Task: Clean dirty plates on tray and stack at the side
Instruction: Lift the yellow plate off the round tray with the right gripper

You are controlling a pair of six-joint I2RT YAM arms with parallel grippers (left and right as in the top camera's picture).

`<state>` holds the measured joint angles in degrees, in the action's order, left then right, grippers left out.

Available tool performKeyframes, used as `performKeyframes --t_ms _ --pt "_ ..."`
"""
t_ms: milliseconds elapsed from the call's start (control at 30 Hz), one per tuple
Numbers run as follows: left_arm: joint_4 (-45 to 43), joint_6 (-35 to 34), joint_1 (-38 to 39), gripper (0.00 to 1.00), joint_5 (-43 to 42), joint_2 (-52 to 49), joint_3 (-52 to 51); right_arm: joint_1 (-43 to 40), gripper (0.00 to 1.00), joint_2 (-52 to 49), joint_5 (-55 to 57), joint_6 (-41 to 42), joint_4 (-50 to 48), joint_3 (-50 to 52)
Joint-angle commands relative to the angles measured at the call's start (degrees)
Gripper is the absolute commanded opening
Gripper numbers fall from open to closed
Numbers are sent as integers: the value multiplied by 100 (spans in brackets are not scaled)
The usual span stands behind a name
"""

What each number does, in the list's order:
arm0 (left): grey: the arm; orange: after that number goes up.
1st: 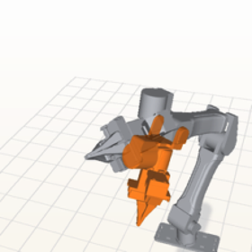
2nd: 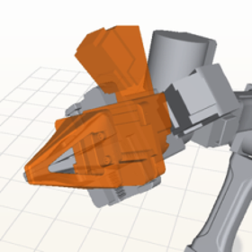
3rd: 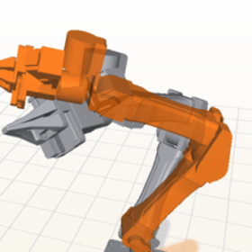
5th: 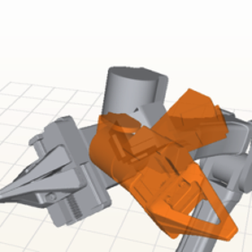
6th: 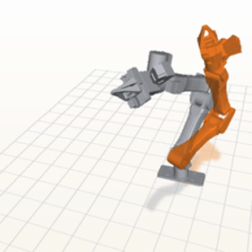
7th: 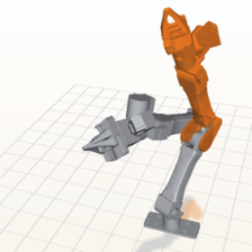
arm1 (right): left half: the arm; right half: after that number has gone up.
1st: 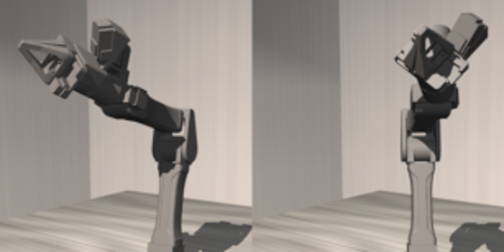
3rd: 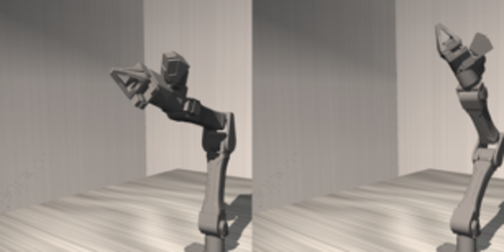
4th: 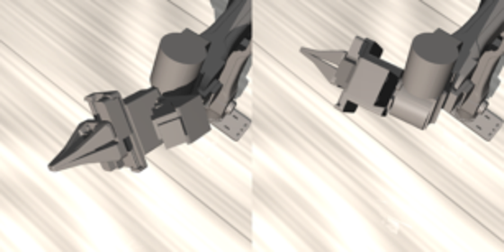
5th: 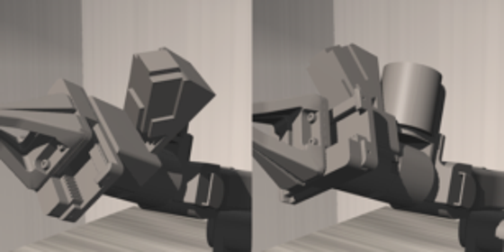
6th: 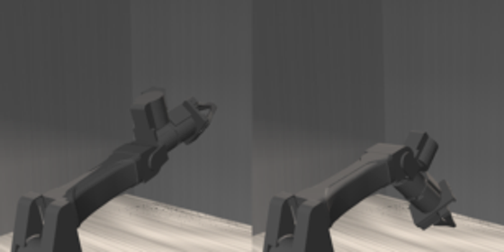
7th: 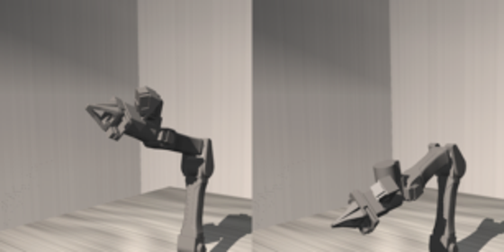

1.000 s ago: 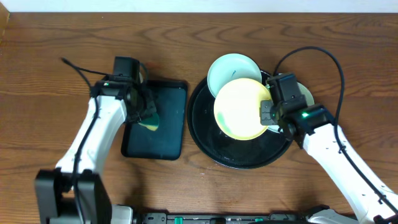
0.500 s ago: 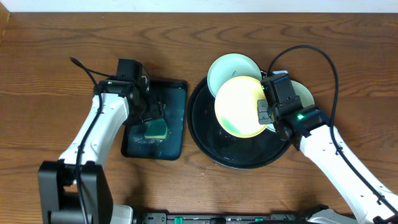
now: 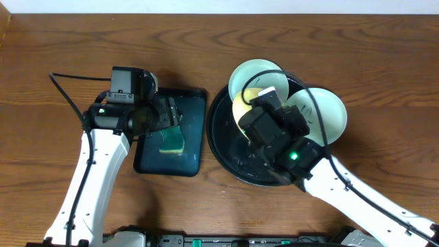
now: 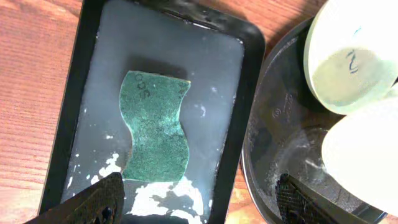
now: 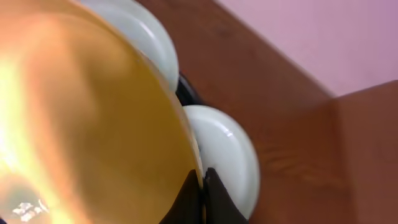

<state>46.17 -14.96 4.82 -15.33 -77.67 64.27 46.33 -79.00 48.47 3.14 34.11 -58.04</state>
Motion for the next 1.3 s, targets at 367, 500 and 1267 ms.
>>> performKeyframes --t_ms 367,500,1267 --pt "138 35 -20 79 -52 13 120 516 1 48 1174 -367 -70 -122" --pt "140 35 -20 79 -52 13 120 516 1 48 1172 -365 -74 -122" --pt "138 35 -20 79 -52 13 120 516 1 79 1169 -345 -79 -122"
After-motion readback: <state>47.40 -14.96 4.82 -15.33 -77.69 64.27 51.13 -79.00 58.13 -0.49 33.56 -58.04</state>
